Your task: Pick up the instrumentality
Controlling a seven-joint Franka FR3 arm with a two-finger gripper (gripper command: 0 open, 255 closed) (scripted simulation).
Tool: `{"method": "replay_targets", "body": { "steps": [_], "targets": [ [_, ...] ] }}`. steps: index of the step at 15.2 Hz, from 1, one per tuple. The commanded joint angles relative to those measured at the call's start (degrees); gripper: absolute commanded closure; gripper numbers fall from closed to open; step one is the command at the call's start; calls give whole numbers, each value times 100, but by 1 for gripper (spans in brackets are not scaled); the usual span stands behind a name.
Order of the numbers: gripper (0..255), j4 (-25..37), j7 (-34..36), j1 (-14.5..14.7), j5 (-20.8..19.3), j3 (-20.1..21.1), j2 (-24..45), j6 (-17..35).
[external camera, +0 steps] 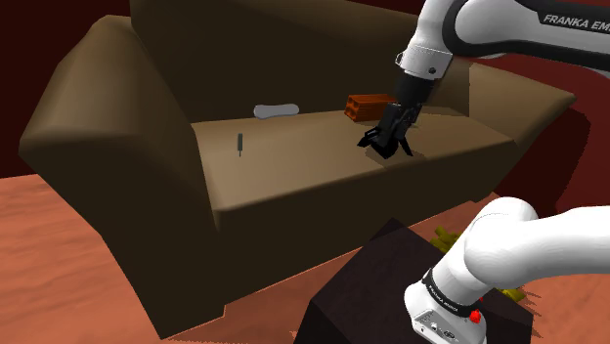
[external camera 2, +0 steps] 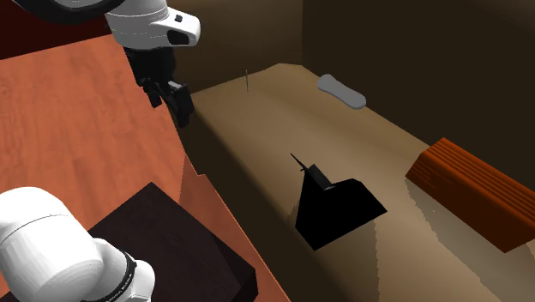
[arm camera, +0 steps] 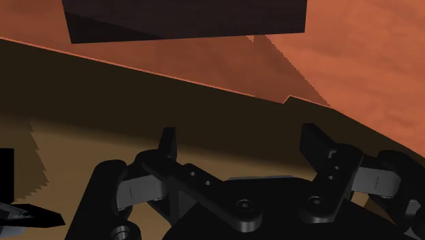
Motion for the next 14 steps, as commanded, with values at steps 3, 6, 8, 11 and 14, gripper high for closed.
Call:
{"method": "replay_targets", "body": {
  "steps": [3,6,8,11,14],
  "targets": [
    [0,-349,-572,-1,-270,-272,-287,289],
    [0,-792,-1435,-18,-690,-740,-621,765],
    [0,-1026,-2019,-36,-969,-1090,-765,1112],
    [0,-1274,-2907,-50,-1369,-1671,-848,1678],
    [0,-1383,-3807,-1,-1720,-2319,-764,2287]
  ]
}}
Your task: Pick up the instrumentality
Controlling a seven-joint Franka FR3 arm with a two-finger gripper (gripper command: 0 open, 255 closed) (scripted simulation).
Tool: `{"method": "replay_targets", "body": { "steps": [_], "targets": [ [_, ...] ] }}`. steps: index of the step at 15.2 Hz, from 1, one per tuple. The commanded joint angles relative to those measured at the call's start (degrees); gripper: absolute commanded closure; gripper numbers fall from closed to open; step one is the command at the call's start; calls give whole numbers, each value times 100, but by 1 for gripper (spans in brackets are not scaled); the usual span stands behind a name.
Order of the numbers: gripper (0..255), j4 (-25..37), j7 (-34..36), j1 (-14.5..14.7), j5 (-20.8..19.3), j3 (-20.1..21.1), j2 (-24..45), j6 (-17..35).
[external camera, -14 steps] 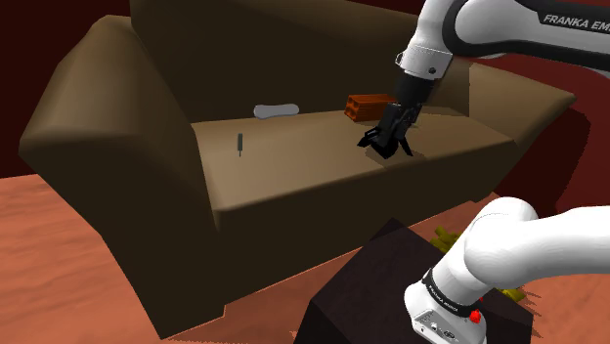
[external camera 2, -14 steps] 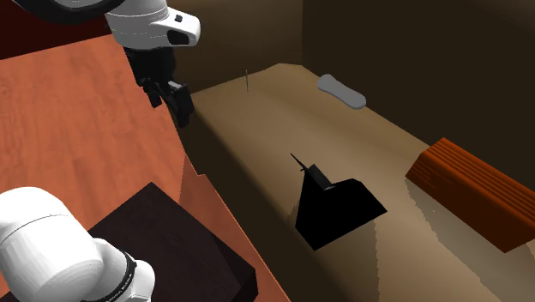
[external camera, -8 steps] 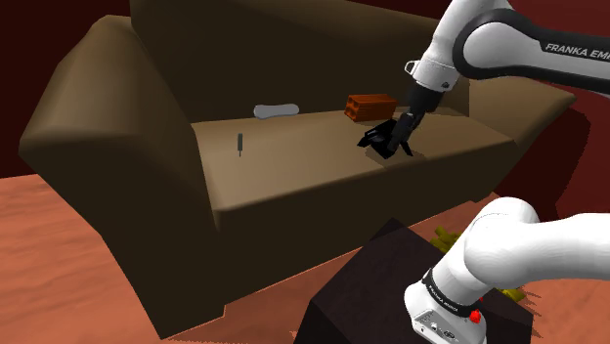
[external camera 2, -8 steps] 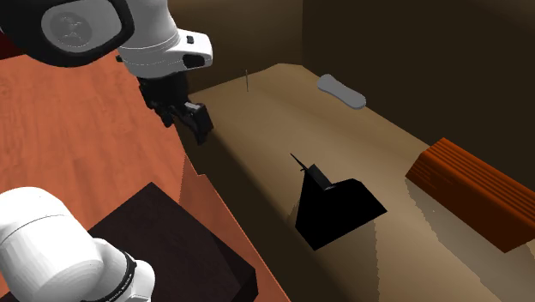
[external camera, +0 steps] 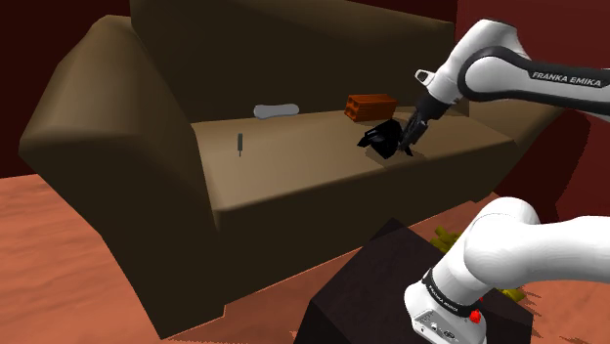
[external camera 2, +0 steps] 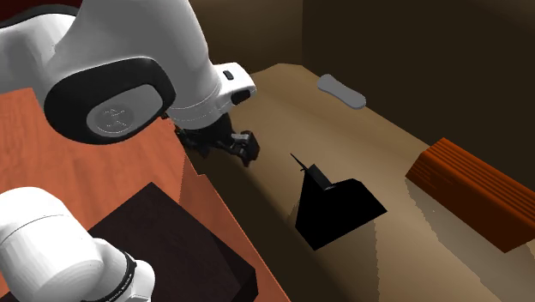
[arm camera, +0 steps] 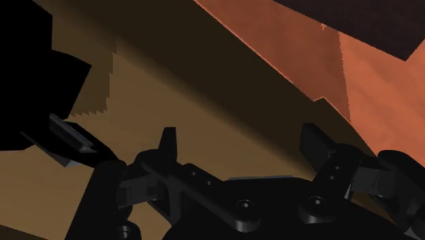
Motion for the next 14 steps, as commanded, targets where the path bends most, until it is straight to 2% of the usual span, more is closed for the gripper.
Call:
{"method": "replay_targets", "body": {
  "steps": [1,4,7,10,13,14],
  "targets": [
    [0,-76,-645,51,-230,-459,76,446],
    [0,10,-1563,270,-451,-1182,344,1064],
    [0,238,-2504,672,-536,-1963,686,1639],
    [0,595,-3467,1295,-481,-2817,1026,2123],
    [0,1067,-4441,2135,-309,-3745,1292,2480],
    [0,1169,-4617,2323,-278,-3934,1323,2530]
  ]
}}
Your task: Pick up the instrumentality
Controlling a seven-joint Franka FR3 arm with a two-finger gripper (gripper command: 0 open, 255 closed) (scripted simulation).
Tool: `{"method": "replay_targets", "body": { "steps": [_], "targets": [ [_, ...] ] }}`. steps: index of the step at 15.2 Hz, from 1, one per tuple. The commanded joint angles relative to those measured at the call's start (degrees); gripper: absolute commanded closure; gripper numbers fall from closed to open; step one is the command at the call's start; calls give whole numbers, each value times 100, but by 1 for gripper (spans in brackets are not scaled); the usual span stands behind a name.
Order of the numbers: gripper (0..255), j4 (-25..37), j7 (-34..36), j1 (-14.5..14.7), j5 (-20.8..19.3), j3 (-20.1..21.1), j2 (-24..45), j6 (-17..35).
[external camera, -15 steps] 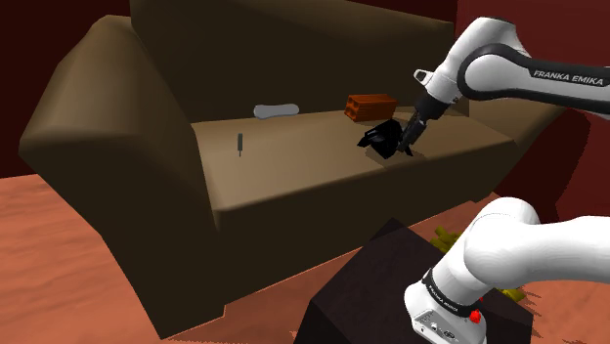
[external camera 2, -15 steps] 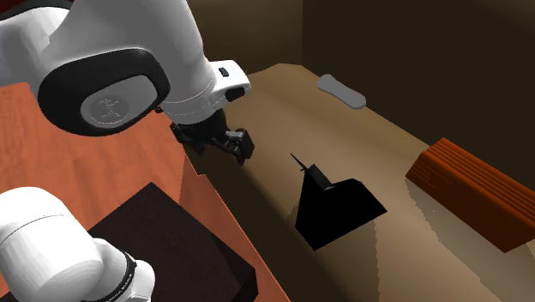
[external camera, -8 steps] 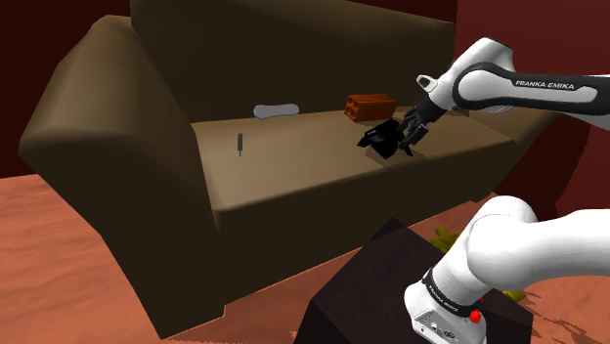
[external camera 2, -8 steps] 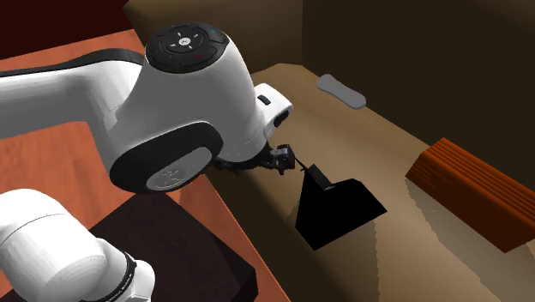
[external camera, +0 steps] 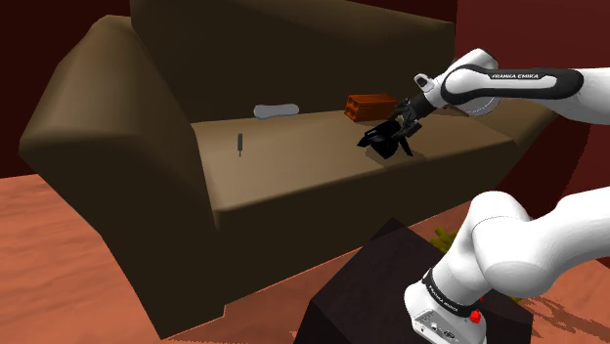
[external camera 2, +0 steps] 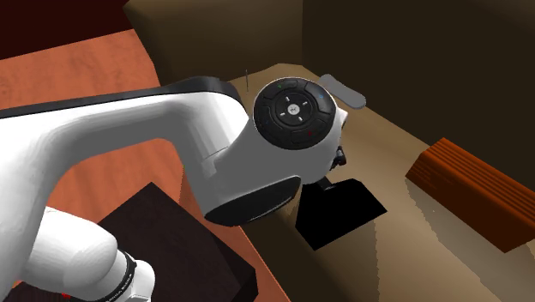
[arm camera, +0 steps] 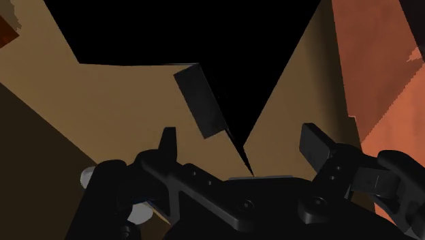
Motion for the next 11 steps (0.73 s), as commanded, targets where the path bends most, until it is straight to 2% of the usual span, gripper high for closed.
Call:
{"method": "replay_targets", "body": {
  "steps": [1,9,10,11],
  "targets": [
    [0,125,-331,290,36,-358,86,152],
    [0,-160,-483,492,-4,-786,244,666],
    [255,-149,-495,499,-3,-802,246,662],
    [255,-149,-497,496,-4,-801,244,660]
  ]
}}
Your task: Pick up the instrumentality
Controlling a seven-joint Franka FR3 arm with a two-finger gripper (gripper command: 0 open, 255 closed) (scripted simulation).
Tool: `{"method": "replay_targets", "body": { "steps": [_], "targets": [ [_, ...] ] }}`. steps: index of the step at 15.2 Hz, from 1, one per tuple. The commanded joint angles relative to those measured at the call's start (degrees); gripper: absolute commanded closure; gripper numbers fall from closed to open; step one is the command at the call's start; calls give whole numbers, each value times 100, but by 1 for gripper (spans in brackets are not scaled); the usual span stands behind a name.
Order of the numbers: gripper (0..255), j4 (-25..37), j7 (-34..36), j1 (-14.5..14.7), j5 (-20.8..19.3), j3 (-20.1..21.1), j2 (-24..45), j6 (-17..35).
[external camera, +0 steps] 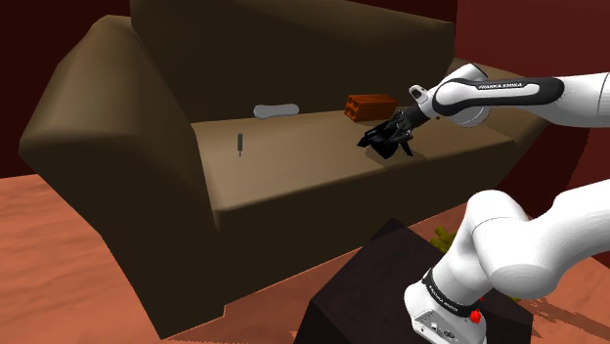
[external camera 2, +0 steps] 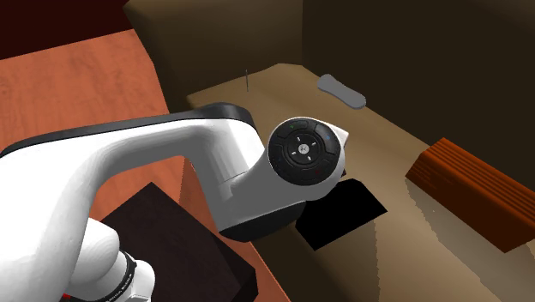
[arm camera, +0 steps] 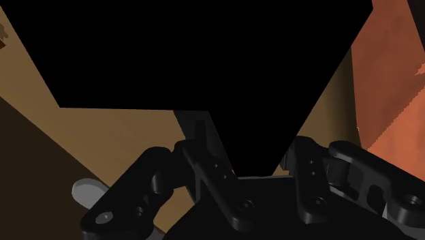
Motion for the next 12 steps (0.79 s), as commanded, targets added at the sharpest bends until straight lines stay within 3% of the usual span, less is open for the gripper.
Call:
{"method": "replay_targets", "body": {
  "steps": [1,8,12],
  "targets": [
    [255,-3,-5,8,0,-14,6,10],
    [255,-10,4,7,2,-3,9,16],
    [255,158,102,-126,21,266,-93,-299]
  ]
}}
